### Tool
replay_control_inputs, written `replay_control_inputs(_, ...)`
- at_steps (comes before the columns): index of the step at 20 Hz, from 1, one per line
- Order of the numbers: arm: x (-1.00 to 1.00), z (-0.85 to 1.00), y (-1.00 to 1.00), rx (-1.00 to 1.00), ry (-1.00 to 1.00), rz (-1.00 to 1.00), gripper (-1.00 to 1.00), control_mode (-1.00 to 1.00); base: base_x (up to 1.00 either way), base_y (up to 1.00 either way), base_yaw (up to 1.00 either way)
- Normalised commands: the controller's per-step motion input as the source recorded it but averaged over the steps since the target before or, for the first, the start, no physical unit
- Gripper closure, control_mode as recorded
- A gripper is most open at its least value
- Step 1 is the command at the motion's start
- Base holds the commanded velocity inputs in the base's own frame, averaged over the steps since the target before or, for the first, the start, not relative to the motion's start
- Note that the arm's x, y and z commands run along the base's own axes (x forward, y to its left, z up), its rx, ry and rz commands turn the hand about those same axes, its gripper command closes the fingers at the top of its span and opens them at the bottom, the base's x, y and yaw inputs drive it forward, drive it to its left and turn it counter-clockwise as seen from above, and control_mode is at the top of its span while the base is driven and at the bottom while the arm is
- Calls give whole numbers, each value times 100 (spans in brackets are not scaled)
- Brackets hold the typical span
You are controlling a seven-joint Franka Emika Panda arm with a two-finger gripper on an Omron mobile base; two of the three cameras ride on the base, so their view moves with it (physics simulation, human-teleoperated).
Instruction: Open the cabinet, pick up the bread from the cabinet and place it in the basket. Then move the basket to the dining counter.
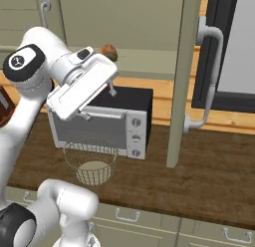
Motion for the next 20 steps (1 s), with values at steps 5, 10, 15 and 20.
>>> replay_control_inputs(5,67,-94,93,58,0,0,-100,-100,0,0,0)
replay_control_inputs(10,43,-89,44,72,-14,2,-100,-100,0,0,0)
replay_control_inputs(15,59,-34,3,39,-50,0,-100,-100,0,0,0)
replay_control_inputs(20,39,-1,12,25,-68,0,-100,-100,0,0,0)
